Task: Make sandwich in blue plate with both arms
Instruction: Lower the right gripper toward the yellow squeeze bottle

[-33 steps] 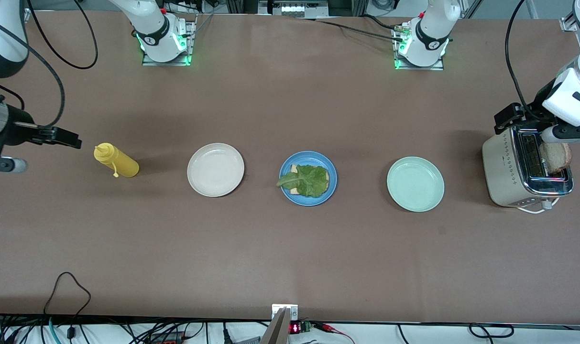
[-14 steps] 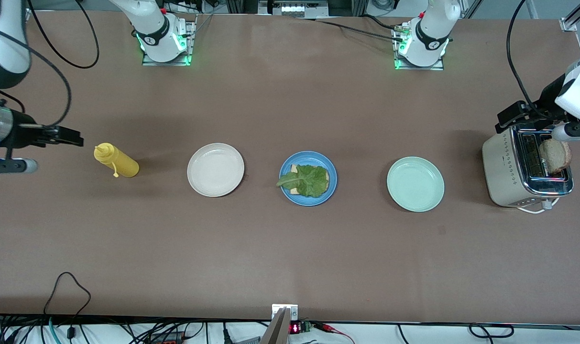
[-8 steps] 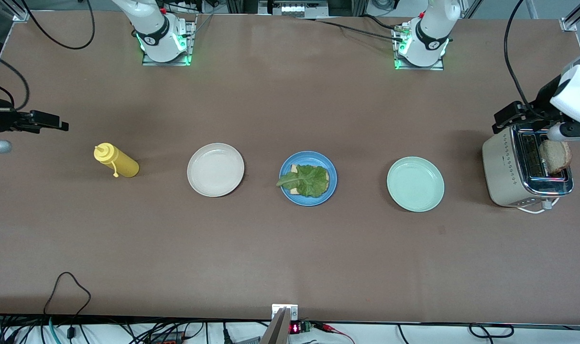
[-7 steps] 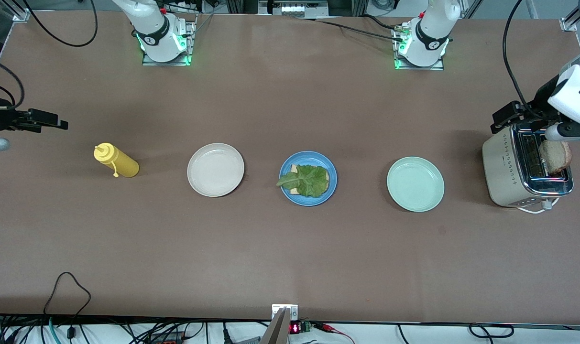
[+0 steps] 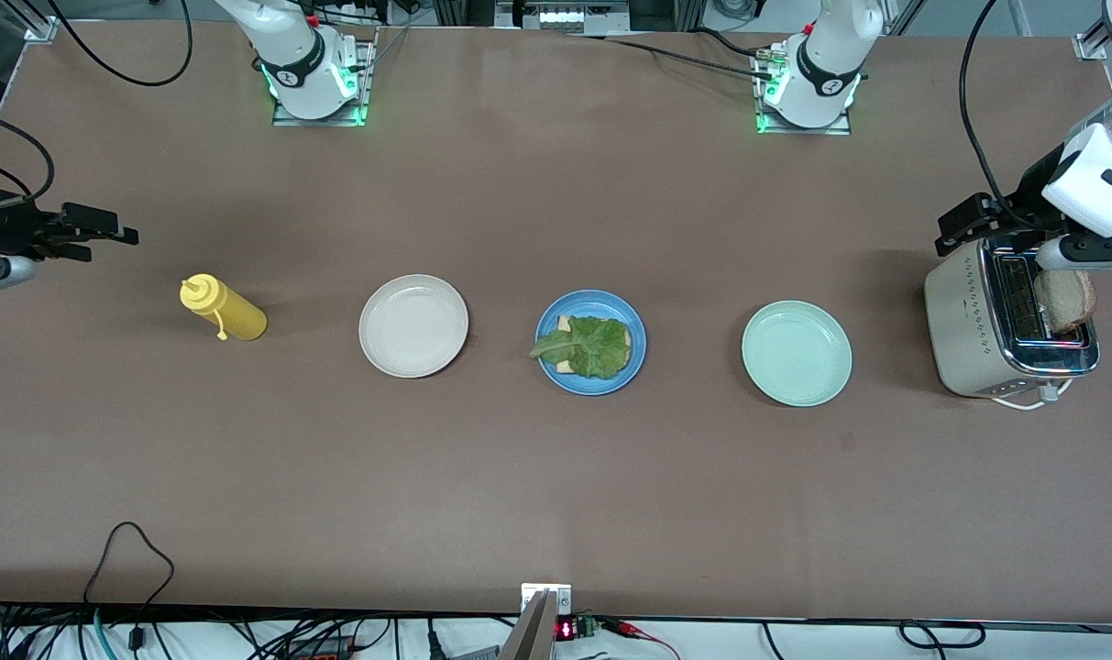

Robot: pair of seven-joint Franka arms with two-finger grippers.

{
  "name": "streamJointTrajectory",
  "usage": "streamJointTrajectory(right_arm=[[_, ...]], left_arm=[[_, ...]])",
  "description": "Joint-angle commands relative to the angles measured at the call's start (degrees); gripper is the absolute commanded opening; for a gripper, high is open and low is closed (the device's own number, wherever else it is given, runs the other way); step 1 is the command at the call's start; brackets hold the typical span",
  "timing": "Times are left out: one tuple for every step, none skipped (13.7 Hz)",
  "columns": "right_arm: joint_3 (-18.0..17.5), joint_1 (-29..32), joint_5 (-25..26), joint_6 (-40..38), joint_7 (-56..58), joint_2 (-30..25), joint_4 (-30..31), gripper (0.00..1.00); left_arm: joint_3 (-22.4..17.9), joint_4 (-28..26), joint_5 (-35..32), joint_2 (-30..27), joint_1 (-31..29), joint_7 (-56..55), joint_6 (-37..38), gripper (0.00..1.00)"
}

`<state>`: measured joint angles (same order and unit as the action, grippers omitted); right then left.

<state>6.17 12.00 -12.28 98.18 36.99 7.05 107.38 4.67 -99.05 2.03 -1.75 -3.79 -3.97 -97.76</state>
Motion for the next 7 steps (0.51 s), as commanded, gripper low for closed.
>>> streamJointTrajectory(right_arm=[[-0.2, 0.5, -0.9, 1.7, 7.6, 0.8, 0.6, 1.00], [-0.2, 0.5, -0.9, 1.9, 9.1, 0.8, 0.6, 1.00], [-0.2, 0.7, -1.0, 3.1, 10.9, 0.5, 1.5, 1.00], [-0.2, 0.7, -1.0, 4.0, 13.9, 0.2, 2.5, 1.00], [-0.2, 1.5, -1.0, 5.4, 18.2, 0.2, 3.3, 1.00], [-0.6, 3.2, -1.2, 7.2, 22.6, 0.2, 4.7, 1.00], [-0.8, 4.4, -1.3, 8.5, 26.8, 0.2, 5.6, 1.00]], left_arm=[[0.3, 0.0, -0.4, -0.2, -0.3, 0.6, -0.1, 1.00], [0.3, -0.1, -0.4, -0.2, -0.3, 0.6, 0.0, 1.00], [0.3, -0.1, -0.4, -0.1, -0.4, 0.6, -0.1, 1.00], [0.3, -0.1, -0.4, 0.0, -0.4, 0.5, -0.2, 1.00], [0.3, 0.0, -0.4, -0.1, -0.3, 0.5, -0.2, 1.00], [0.3, 0.0, -0.4, -0.1, -0.3, 0.5, -0.2, 1.00], [0.3, 0.1, -0.4, -0.2, -0.2, 0.5, -0.2, 1.00]])
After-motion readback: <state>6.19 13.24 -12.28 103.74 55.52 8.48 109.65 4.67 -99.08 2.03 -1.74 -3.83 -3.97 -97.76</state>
